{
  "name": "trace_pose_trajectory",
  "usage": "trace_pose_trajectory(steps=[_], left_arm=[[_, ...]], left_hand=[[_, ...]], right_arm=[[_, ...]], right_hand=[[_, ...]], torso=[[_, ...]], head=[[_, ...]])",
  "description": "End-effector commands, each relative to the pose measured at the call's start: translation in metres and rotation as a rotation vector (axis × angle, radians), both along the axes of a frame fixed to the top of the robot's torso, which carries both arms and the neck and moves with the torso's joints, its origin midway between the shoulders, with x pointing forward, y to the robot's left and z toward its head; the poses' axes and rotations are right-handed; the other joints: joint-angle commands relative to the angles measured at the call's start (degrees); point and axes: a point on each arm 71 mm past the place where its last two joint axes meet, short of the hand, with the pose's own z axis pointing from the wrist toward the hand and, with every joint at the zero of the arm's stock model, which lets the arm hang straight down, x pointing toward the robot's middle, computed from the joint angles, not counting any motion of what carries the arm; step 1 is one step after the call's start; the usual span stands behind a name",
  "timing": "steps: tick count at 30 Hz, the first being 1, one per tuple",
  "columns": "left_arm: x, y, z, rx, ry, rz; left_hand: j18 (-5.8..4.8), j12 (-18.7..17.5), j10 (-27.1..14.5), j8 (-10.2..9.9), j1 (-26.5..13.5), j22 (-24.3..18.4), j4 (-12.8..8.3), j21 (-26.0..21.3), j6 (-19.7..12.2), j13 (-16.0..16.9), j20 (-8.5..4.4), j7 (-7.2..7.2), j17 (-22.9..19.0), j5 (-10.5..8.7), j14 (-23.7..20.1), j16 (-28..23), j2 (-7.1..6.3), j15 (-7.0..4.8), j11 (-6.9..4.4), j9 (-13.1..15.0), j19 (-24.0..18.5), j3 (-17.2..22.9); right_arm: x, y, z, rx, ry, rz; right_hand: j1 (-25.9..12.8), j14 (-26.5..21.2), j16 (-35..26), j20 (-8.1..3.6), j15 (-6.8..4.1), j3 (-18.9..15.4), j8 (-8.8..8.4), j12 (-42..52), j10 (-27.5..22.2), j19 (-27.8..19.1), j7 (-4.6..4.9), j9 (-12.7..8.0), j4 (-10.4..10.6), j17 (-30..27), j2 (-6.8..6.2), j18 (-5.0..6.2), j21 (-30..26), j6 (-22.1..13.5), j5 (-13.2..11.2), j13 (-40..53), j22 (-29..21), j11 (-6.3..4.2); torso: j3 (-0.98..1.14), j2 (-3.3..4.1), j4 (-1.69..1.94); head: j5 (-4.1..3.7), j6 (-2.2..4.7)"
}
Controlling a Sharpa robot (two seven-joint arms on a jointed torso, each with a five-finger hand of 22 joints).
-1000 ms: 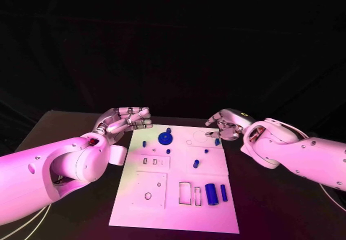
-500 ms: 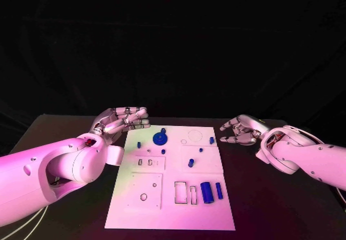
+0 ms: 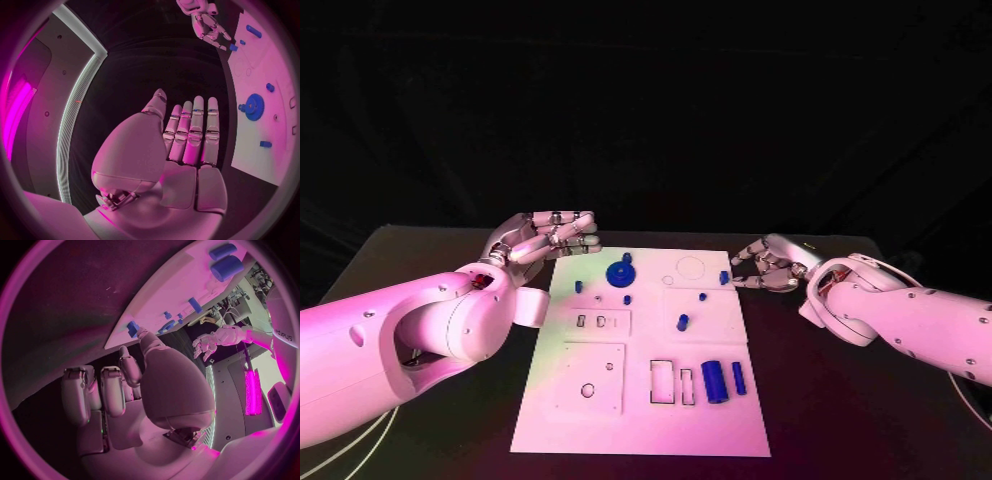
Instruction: Assemble the parts on the task board
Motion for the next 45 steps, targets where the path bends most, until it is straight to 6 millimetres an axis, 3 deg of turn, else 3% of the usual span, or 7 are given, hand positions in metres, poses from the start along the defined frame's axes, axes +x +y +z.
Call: trace_pose_trajectory(steps=[1, 19, 45], left_arm=[[0.0, -0.002, 0.001, -0.005, -0.011, -0.016], [0.001, -0.002, 0.001, -0.004, -0.01, -0.015], [0.003, 0.002, 0.0, 0.0, -0.008, -0.005]], left_hand=[[0.79, -0.3, -0.1, -0.2, 0.1, -0.1, -0.3, -0.4, 0.0, 0.0, 0.28, 0.18, 0.1, 0.17, -0.2, -0.3, 0.31, 0.33, 0.19, -0.1, 0.0, 0.0], [0.79, -0.3, 0.0, -0.3, 0.1, -0.1, -0.3, -0.4, 0.0, 0.0, 0.27, 0.17, 0.1, 0.17, -0.1, -0.3, 0.32, 0.31, 0.17, -0.1, 0.0, 0.0], [0.79, -0.4, 0.0, -0.3, 0.1, -0.1, -0.3, -0.4, 0.0, 0.0, 0.27, 0.19, 0.1, 0.17, -0.1, -0.3, 0.34, 0.31, 0.18, -0.1, 0.1, 0.0]], right_arm=[[0.001, 0.002, -0.003, -0.019, -0.002, 0.007], [0.005, 0.02, -0.007, -0.017, 0.005, 0.03], [0.005, 0.023, -0.012, -0.035, 0.036, 0.046]], right_hand=[[0.6, 4.1, -0.2, 0.01, -0.13, 0.2, -0.34, 0.1, 0.0, 2.9, 0.03, -0.1, -0.2, 6.8, 0.2, -0.03, -0.1, -0.2, -0.2, 0.1, 11.6, 0.02], [1.1, 4.2, -0.1, -0.07, -0.26, 1.0, 0.29, 1.0, 0.9, 3.2, -0.22, 0.2, -0.4, 7.1, 1.39, -0.14, 0.2, 1.3, -0.4, 1.0, 11.9, -0.2], [1.6, 4.2, 0.0, -0.6, -0.91, 2.1, 1.35, 2.0, 1.9, 3.6, -1.18, 0.8, -0.9, 7.4, 2.11, -0.25, 0.5, 4.5, -0.5, 2.0, 12.3, -1.0]], torso=[[-0.02, -0.07, -0.08], [-0.02, -0.06, -0.04], [0.03, -0.07, 0.0]], head=[[0.13, -0.12], [0.11, -0.36], [0.13, -0.52]])
